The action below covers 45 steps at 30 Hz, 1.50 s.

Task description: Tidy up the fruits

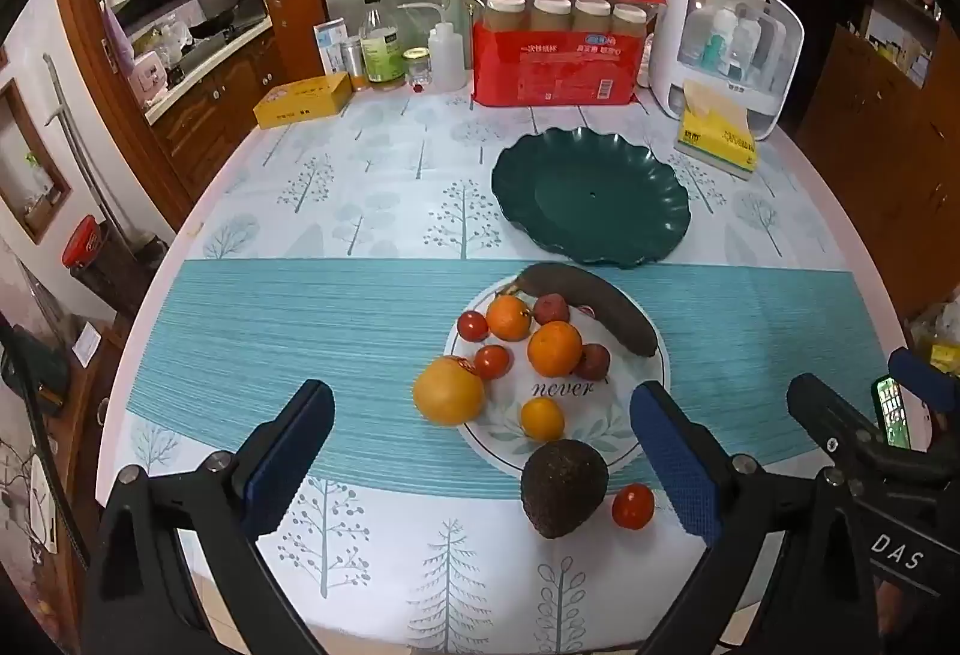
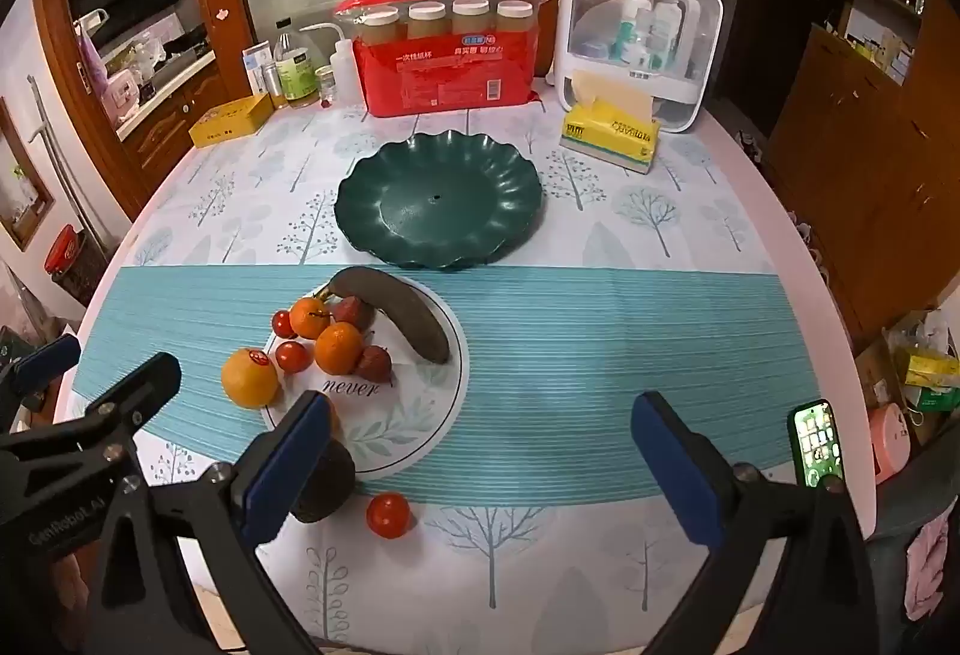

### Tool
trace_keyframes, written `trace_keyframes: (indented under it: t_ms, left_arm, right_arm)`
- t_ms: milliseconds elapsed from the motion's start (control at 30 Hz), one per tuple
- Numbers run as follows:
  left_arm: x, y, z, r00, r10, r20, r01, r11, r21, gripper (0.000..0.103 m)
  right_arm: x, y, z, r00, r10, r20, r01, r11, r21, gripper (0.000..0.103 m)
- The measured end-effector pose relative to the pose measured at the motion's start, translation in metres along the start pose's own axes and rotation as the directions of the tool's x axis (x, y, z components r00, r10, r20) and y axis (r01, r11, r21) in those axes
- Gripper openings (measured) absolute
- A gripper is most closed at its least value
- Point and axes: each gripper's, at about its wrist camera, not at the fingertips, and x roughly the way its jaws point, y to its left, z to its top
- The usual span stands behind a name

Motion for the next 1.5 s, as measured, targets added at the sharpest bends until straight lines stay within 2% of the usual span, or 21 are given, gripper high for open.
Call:
trace_keyframes:
  t_ms: [67, 100, 367, 1500]
  left_arm:
    - [0.001, 0.006, -0.004, 1.000, -0.017, -0.010, 0.017, 1.000, -0.004, 0.099]
    - [-0.002, 0.000, -0.004, 1.000, 0.007, 0.001, -0.007, 1.000, 0.013, 0.099]
    - [0.000, -0.009, -0.003, 0.999, 0.002, -0.040, -0.001, 1.000, 0.024, 0.099]
    - [-0.006, 0.001, -0.008, 0.998, 0.002, -0.056, -0.002, 1.000, -0.001, 0.099]
  right_arm:
    - [0.002, 0.000, -0.001, 1.000, 0.008, 0.006, -0.008, 1.000, 0.005, 0.101]
    - [-0.001, -0.002, -0.003, 0.999, 0.018, 0.029, -0.018, 1.000, 0.011, 0.101]
    - [-0.003, -0.007, -0.010, 1.000, 0.012, 0.018, -0.012, 1.000, 0.009, 0.101]
    - [-0.008, 0.006, -0.013, 0.999, 0.034, 0.012, -0.034, 0.999, -0.023, 0.100]
